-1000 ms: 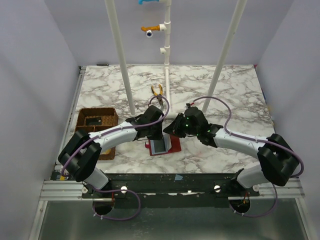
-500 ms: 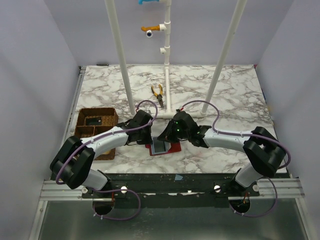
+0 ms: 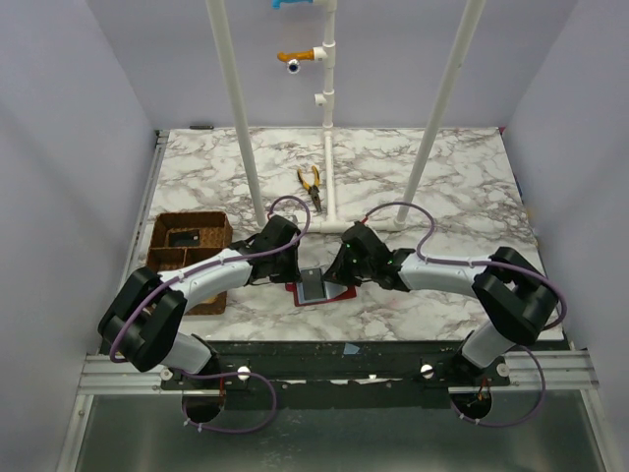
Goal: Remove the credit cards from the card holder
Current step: Move the credit card to the storage box.
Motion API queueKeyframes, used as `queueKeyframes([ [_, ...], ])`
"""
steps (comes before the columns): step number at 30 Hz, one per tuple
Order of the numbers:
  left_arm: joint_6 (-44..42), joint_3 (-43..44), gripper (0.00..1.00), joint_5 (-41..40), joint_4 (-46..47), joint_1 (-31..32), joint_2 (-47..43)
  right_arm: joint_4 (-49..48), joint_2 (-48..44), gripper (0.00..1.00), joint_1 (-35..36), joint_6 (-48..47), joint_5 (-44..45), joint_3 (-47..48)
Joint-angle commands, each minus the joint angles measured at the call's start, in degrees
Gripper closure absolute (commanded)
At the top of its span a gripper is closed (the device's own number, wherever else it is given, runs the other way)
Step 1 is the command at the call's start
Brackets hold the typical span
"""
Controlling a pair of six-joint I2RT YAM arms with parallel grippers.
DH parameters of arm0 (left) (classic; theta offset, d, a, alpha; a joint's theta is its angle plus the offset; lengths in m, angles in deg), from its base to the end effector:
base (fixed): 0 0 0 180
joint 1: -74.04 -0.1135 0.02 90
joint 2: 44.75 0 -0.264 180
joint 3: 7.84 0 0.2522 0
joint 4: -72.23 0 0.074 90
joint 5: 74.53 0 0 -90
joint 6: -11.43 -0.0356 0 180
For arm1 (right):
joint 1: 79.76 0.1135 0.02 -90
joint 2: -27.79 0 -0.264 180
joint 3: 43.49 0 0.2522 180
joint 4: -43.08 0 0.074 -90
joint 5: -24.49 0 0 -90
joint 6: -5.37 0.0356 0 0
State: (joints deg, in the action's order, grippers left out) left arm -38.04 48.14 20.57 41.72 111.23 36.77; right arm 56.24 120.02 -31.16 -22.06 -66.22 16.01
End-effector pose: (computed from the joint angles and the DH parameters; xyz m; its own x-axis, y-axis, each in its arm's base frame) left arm 0.2130 -0.1656 0.1751 -0.9192 -0.1150 -0.3766 0.0582 0.9061 -0.4190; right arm 0.2104 0.2394 0.1622 -0.8895 0.3331 -0.3127 0.0733 0.7797 0.6219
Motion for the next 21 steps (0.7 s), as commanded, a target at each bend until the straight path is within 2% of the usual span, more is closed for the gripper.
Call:
queueKeyframes([
  [1,-0.9,0.3,1.00,1.6,0.9,-0.2,-0.3,-0.7,-1.7,0.83,-2.4,-1.8,1.2,-3.4],
  [5,-0.9,0.4,1.00,1.8,0.8,-0.1,0.2,-6.8,-2.0,0.75,-4.1,-2.6,-4.0,-6.8],
  [11,-1.2,0.5,1.00,2.0,0.6,-0.1,0.6,-10.9,-0.7,0.73,-4.5,-2.4,-6.8,-8.4],
  [21,-1.3,0.1,1.00,2.9,2.0,0.5,1.6,-12.5,0.7,0.73,-4.5,-1.9,-8.1,-8.8],
])
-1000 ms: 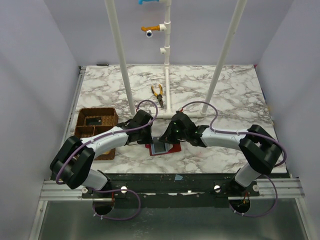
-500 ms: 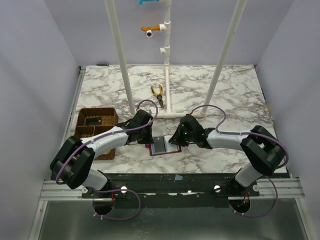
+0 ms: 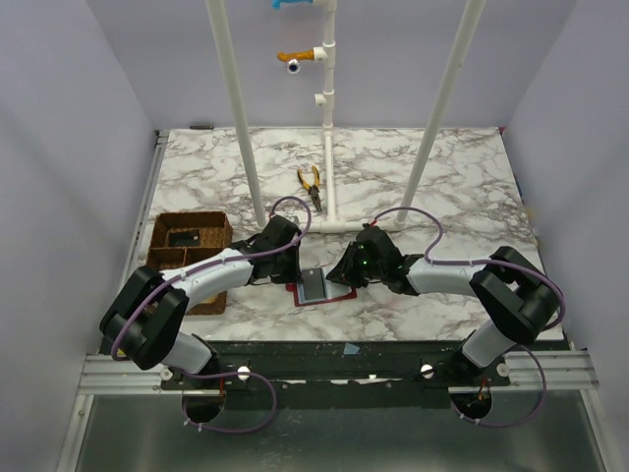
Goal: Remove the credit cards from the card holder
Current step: Move the credit card to the storage box.
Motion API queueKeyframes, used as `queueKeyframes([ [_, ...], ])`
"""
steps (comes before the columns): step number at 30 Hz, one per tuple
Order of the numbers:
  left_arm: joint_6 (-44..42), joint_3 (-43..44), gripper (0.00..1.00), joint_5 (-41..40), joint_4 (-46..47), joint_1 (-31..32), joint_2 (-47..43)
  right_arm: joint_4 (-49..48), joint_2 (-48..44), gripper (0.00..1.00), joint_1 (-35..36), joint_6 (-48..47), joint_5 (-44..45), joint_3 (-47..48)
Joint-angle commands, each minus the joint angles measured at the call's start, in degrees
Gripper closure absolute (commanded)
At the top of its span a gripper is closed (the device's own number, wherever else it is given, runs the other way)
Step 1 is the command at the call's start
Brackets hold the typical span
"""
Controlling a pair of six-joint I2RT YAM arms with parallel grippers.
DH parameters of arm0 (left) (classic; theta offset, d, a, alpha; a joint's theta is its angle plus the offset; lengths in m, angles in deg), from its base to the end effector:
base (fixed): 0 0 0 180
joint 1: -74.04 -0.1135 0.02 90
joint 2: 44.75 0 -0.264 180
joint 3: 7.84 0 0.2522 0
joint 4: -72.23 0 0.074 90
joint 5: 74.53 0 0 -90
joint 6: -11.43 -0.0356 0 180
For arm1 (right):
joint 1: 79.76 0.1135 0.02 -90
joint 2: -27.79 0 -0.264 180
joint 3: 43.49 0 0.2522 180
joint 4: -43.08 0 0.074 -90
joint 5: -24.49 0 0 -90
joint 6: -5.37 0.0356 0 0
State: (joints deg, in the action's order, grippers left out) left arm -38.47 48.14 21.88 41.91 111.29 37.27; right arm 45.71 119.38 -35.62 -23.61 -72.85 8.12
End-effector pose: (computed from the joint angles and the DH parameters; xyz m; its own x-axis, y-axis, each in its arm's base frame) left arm 0.2129 -0.1669 0.1732 -0.9261 -0.0999 -0.3639 0.0709 0.9010 -0.4279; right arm 0.2129 0.2129 0.1414 -0.8986 0.3369 -0.2809 0.0577 0.7256 0.6857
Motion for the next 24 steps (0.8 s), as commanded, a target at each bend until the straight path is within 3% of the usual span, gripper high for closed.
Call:
queueKeyframes([
  [1,-1.0,0.4,1.00,1.7,1.7,0.5,1.6,-1.9,1.3,0.73,0.0,-0.4,-1.5,-0.9],
  [17,-1.0,1.6,1.00,1.7,2.3,1.8,5.6,-2.4,2.6,0.73,-0.1,-0.9,-2.7,-0.5],
  [24,-0.7,1.6,1.00,1.6,2.4,2.0,6.7,-9.1,3.8,0.74,-1.0,1.6,-6.2,-3.5],
])
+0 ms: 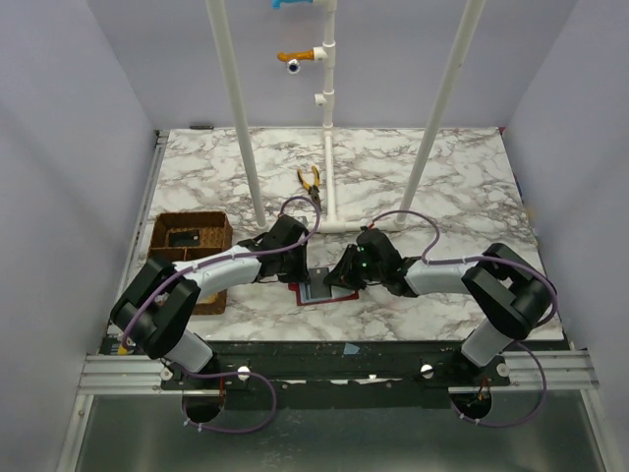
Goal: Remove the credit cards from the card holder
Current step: Move the credit card to the storage box.
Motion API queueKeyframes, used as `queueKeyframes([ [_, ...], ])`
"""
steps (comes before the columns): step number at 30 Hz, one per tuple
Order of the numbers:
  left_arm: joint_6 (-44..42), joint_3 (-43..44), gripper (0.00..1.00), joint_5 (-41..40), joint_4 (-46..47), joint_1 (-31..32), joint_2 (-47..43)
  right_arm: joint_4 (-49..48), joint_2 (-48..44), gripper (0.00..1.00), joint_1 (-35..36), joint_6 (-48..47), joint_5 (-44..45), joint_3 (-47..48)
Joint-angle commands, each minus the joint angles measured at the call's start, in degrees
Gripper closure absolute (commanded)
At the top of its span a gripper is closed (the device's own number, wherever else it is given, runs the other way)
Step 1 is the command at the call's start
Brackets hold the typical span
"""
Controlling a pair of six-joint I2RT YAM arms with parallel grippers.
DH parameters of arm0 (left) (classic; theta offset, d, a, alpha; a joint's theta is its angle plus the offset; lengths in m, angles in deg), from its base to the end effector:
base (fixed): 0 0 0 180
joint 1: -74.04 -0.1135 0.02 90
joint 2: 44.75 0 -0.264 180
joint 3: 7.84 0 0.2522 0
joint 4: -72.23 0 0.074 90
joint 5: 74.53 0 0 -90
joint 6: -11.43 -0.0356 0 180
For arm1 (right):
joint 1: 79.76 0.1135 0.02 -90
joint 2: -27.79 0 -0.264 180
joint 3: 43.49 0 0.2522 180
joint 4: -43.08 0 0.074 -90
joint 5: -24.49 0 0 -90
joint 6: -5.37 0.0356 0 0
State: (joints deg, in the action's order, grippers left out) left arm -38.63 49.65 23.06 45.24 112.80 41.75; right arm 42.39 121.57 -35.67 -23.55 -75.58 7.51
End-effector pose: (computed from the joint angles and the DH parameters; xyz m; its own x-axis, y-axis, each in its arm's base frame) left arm 0.2197 -0.1824 0.1641 -0.9310 -0.0686 -0.3584 0.1049 0.8904 -0.4430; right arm 0.2136 0.2156 0.1325 -0.9140 0.3144 -0.2563 0.0450 0.7065 0.7062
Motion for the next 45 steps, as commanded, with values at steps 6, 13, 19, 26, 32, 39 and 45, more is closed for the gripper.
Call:
queueKeyframes([
  [6,-0.5,-0.2,1.00,0.1,-1.0,0.5,2.7,-15.6,2.7,0.74,-3.5,4.9,-7.8,-7.9],
  [13,-0.3,-0.4,1.00,-0.1,-1.1,0.5,3.0,-26.0,4.8,0.76,-5.1,9.2,-11.3,-12.0],
  [19,-0.3,-0.2,1.00,-0.1,-1.2,1.1,3.3,-33.7,8.3,0.81,-5.2,12.0,-13.4,-13.1],
  [26,0.1,-0.4,1.00,-0.6,-1.4,1.4,3.6,-35.5,8.9,0.88,-5.7,13.3,-13.2,-13.9],
  [32,0.4,-0.7,1.00,-1.8,-2.2,1.3,3.6,-36.5,8.7,0.91,-6.5,13.6,-12.9,-15.6],
  [39,0.2,-0.7,1.00,-2.4,-2.6,1.1,3.9,-39.2,9.1,0.86,-7.1,14.4,-13.4,-16.9],
  [45,-0.2,-0.8,1.00,-2.4,-2.5,1.1,3.9,-41.6,10.7,0.83,-7.2,14.6,-14.9,-16.5],
])
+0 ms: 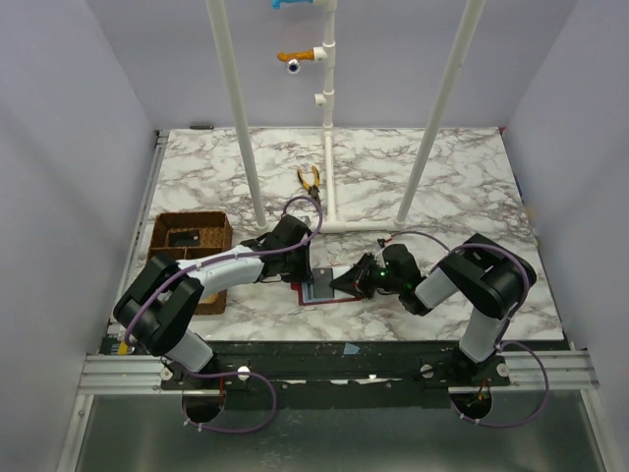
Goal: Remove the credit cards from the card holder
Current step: Move the credit card to the storage box.
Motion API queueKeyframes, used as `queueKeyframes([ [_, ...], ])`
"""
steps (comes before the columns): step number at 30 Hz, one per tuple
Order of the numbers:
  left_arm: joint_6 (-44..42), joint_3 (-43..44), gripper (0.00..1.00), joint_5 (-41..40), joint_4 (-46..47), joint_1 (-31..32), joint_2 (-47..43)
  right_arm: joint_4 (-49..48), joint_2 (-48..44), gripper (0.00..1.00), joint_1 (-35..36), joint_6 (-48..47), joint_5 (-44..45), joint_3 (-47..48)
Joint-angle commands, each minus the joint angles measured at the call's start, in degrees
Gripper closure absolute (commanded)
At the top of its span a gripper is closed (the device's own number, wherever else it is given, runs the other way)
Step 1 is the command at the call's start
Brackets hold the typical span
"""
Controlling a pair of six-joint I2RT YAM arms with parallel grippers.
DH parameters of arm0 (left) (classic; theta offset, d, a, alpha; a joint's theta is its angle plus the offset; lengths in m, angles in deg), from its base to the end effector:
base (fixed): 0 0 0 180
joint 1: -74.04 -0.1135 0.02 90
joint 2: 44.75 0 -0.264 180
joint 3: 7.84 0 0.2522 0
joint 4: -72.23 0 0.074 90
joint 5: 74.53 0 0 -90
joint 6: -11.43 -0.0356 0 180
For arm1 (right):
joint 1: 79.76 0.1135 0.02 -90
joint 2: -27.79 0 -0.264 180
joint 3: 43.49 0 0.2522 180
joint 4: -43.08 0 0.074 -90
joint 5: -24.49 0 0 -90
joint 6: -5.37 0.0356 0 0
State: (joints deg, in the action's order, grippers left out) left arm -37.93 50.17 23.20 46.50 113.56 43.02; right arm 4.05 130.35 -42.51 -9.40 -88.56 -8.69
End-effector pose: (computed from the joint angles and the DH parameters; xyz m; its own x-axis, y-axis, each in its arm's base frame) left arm 0.2211 -0.1886 0.1621 -0.9313 -0.0684 -0.3577 0.1091 0.8848 -0.4531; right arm 0.2037 0.1724 0.0864 -0.9004 0.4331 -0.0416 0.1583 0.4151 0.8959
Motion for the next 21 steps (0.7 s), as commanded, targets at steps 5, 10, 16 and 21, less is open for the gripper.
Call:
queueKeyframes([
  [5,-0.8,-1.5,1.00,-2.5,-3.8,0.3,2.7,-3.8,2.8,0.84,-0.3,1.0,-2.0,-0.2],
  [10,-0.7,-1.8,1.00,-2.6,-3.9,0.3,2.5,-4.6,3.0,0.87,-0.6,1.6,-1.4,-0.9],
  [16,-0.7,-2.1,1.00,-2.6,-3.8,0.4,2.3,-7.8,4.2,0.87,-0.9,2.7,-2.1,-1.6],
  [21,-0.7,-2.2,1.00,-2.7,-3.8,0.4,2.2,-10.9,5.7,0.88,-1.0,4.2,-2.8,-1.9],
])
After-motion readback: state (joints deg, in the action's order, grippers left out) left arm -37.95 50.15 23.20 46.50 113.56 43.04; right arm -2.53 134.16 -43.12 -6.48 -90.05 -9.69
